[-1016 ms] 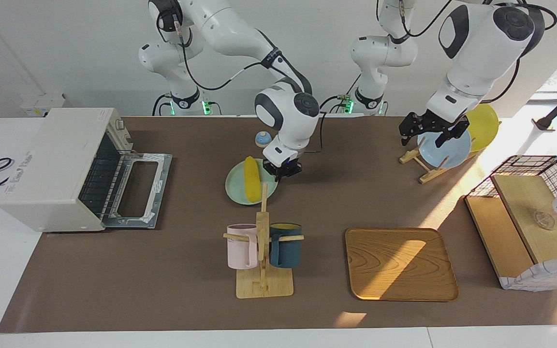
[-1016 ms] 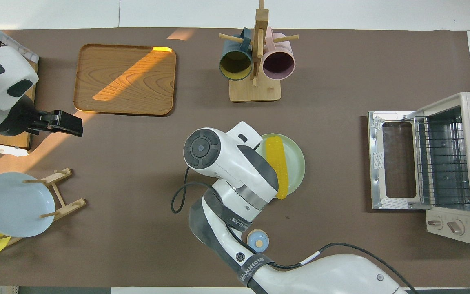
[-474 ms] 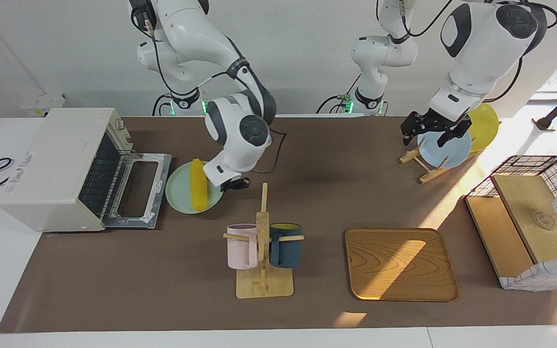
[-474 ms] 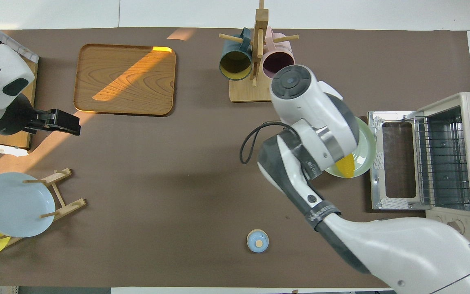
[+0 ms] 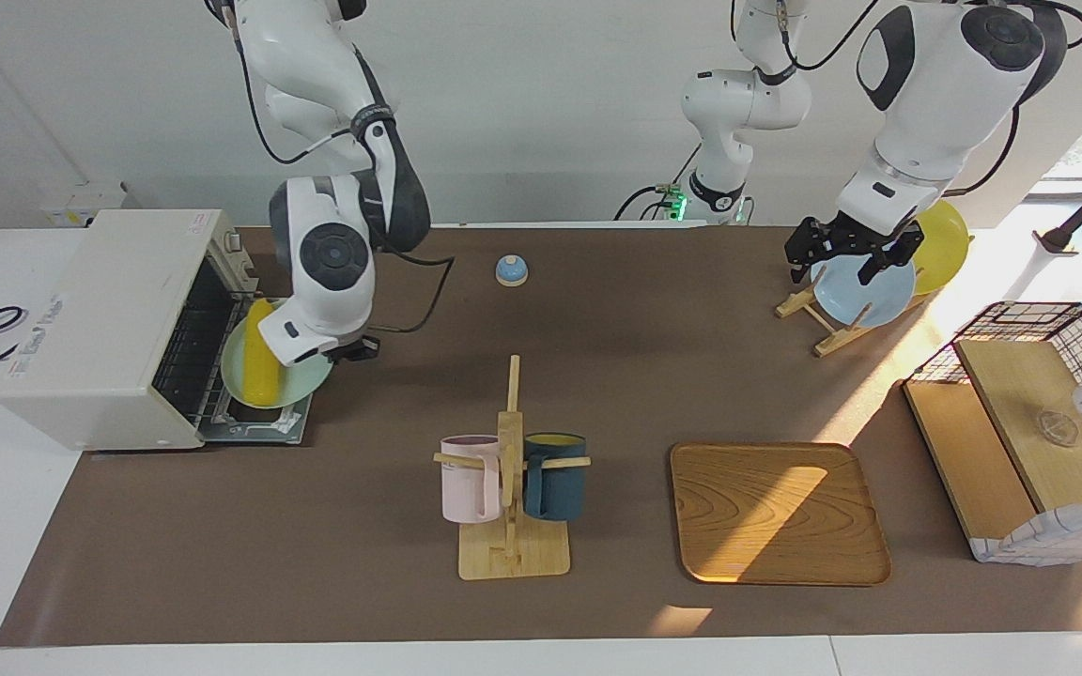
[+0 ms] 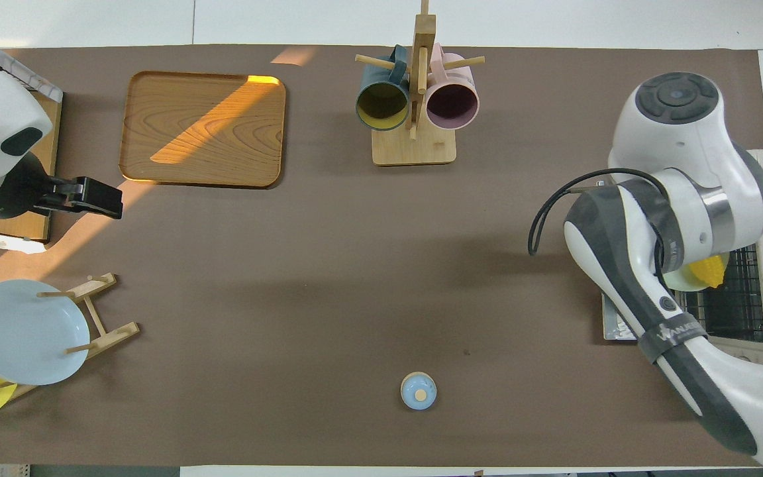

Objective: Put corn in oven
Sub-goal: 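Carry the plate with the corn into the oven with the right gripper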

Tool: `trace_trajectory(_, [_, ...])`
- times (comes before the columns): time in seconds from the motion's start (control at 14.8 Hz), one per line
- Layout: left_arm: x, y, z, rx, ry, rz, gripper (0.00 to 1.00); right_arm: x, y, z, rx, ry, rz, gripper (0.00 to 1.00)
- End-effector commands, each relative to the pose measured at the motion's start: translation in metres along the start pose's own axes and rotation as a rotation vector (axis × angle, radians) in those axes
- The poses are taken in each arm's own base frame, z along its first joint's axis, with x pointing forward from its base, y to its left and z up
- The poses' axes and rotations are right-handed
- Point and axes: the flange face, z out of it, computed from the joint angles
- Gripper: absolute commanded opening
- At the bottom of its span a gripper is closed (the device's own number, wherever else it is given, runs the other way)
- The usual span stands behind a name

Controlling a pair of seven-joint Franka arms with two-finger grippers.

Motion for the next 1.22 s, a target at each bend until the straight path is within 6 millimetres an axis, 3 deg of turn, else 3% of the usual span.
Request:
trace_trajectory(0.0, [-0.003,-0.002,-0.006,0.025,0.0,0.007,1.0,-0.015,0.021,0.014,-0.012,-0.016,-0.044,0.0])
trace_trajectory(0.34, [-0.003,-0.003,-0.006,0.024,0.0,0.002,1.0,-0.01,0.062,0.046,0.024,0.007,-0.078,0.0])
trace_trajectory(0.61, [-0.003,-0.003,-0.006,0.024,0.0,0.002,1.0,-0.012,0.063,0.052,0.028,0.017,-0.077,0.0])
trace_trajectory(0.88, [-0.003,-0.003,-0.006,0.024,0.0,0.002,1.0,-0.008,0.073,0.052,0.041,0.046,-0.064,0.25])
trace_trajectory(1.15, [-0.003,-0.003,-0.006,0.024,0.0,0.002,1.0,-0.005,0.07,0.045,0.046,0.043,-0.064,0.25])
